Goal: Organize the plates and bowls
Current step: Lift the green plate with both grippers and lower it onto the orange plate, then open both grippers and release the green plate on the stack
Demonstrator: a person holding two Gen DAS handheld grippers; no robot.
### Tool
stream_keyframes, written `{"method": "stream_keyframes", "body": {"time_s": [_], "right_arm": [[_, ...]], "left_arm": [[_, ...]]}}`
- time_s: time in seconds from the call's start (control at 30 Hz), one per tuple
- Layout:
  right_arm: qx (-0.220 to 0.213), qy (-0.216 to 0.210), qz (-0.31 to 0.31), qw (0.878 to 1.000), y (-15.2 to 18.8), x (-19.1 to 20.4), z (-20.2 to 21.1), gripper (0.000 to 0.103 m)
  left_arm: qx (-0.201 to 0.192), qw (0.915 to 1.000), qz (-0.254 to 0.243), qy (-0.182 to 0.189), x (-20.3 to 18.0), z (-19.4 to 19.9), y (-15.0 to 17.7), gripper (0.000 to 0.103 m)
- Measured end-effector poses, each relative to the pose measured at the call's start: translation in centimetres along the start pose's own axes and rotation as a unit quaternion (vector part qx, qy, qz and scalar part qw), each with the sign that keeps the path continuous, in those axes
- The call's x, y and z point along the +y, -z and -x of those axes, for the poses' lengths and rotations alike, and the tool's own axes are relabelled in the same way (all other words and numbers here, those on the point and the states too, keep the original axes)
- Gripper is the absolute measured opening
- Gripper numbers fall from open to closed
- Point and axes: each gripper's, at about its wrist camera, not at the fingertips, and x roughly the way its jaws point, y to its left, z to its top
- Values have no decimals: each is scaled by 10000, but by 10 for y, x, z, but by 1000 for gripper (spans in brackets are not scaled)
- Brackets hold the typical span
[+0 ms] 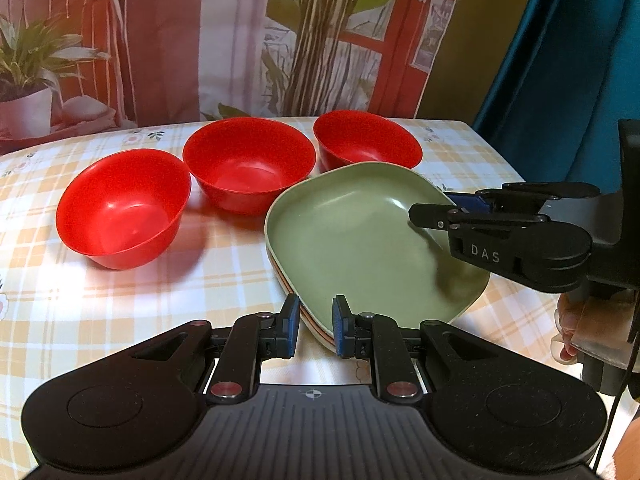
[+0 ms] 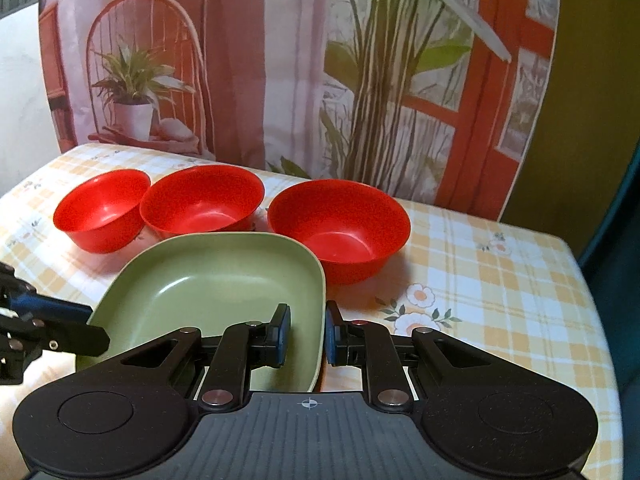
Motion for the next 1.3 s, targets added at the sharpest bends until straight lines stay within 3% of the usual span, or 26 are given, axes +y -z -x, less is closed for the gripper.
{"method": "stream_keyframes", "body": {"time_s": [0.17, 0.5, 0.83, 1.3], "right_arm": [[9, 85, 225, 9997, 1, 6, 0, 19], [38, -101, 57, 9999, 1, -4, 19, 24], [24, -40, -2, 10000, 5, -8, 31, 6], [-239, 288, -52, 9993, 18, 2, 26, 4]], "left_arm": [[-4, 10000, 71, 37, 2, 0, -1, 19], [-34, 9999, 130, 95, 3, 0, 0, 19], [-7, 9996, 250, 114, 5, 0, 1, 19], [-23, 9995, 261, 153, 4, -2, 2, 19]]}}
